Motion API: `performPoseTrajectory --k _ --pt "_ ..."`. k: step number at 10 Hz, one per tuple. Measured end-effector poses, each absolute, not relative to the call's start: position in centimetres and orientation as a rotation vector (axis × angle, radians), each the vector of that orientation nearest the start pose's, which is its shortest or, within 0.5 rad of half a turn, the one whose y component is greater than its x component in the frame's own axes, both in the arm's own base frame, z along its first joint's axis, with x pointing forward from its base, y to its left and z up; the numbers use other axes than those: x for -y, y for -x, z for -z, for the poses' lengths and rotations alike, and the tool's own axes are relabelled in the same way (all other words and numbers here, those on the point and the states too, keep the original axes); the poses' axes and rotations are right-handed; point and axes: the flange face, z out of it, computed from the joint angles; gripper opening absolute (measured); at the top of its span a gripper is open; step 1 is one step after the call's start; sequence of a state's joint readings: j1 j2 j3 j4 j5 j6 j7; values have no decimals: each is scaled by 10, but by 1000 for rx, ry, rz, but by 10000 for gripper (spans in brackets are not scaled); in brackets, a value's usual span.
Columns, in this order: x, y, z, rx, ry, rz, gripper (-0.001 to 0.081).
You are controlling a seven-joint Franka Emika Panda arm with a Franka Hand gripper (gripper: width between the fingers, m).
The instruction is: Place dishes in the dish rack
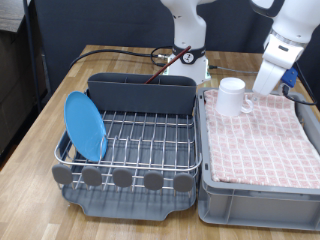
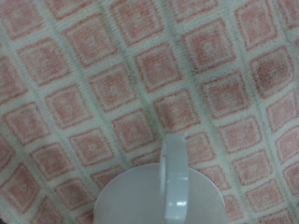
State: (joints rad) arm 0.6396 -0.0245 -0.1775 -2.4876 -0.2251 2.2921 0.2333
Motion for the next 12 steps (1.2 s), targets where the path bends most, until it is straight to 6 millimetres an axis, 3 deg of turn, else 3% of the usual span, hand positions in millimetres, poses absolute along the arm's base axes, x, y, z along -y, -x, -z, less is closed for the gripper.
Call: performPoseTrajectory --k 11,12 --pt "-181 -402 -253 577 3281 -161 802" --pt "-181 -401 -252 577 3281 -164 608"
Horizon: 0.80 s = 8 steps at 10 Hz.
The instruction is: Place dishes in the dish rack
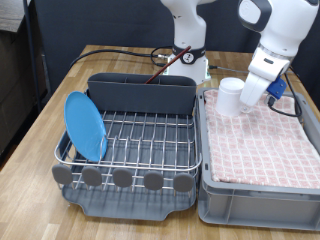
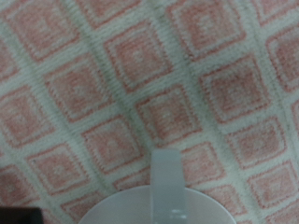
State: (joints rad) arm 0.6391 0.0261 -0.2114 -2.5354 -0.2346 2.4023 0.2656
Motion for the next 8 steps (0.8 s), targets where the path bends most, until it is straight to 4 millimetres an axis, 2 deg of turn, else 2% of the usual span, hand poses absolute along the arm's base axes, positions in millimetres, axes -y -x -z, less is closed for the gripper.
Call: performPoseTrajectory --k 1,2,3,5,6,7,8 --pt "-180 -400 -250 577 3279 -163 608" --pt "-180 -398 -247 578 3277 -163 444" --pt "-180 -397 -246 579 3274 -159 444" --pt "-179 -394 -242 580 3271 -156 130" --pt "-179 -394 -242 581 3270 -156 130" --pt "-179 -394 -242 581 3270 -155 71" --pt "-179 -394 -244 580 3271 -154 71"
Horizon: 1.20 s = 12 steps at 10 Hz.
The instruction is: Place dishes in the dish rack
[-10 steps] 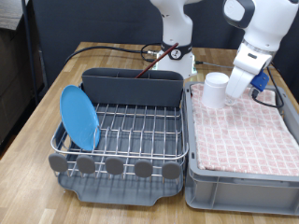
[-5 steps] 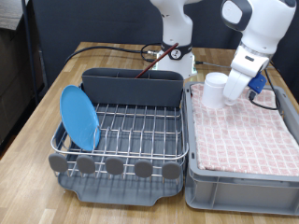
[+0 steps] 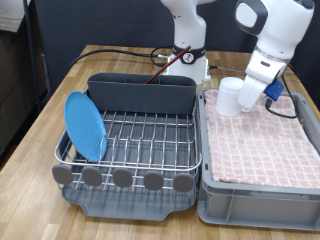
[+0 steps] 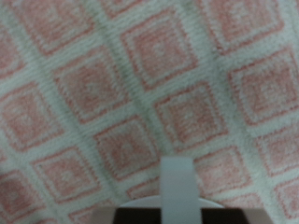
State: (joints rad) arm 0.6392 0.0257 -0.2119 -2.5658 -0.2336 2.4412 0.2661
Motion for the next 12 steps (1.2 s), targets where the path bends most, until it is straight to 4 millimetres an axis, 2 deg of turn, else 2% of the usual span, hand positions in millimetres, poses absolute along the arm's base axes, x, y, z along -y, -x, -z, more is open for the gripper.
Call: performPoseTrajectory --k 3,6,9,10,11,12 --pt "-176 -400 -267 554 3275 -144 72" --pt "-168 -412 -312 529 3266 -100 72" --pt "-158 -437 -358 500 3259 2 72" --pt "-157 -442 -364 528 3257 16 72" --pt "-157 -441 -362 521 3258 9 72" --pt "-156 -444 -362 448 3284 31 72"
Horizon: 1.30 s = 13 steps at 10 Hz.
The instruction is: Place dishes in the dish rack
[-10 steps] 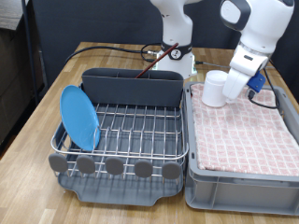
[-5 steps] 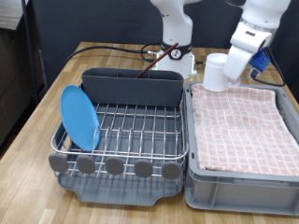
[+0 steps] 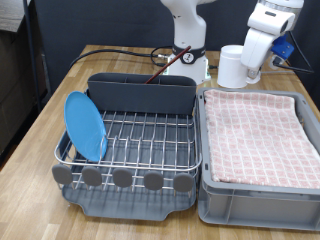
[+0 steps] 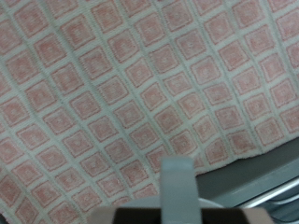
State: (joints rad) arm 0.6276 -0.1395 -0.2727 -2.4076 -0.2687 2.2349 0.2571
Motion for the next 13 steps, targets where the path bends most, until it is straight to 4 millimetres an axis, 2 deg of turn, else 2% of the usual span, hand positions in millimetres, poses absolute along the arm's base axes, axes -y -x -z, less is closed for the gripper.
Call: performPoseTrajectory --k 1,4,8,10,12,13 --pt "-155 -452 -366 346 3304 60 72" --pt "-142 -494 -375 125 3304 157 72" --pt "-114 -550 -386 -356 3232 410 72" --pt "-105 -573 -387 -434 3207 440 72" --pt "-106 -573 -387 -449 3210 468 72" --pt "-105 -575 -388 -505 3199 541 72"
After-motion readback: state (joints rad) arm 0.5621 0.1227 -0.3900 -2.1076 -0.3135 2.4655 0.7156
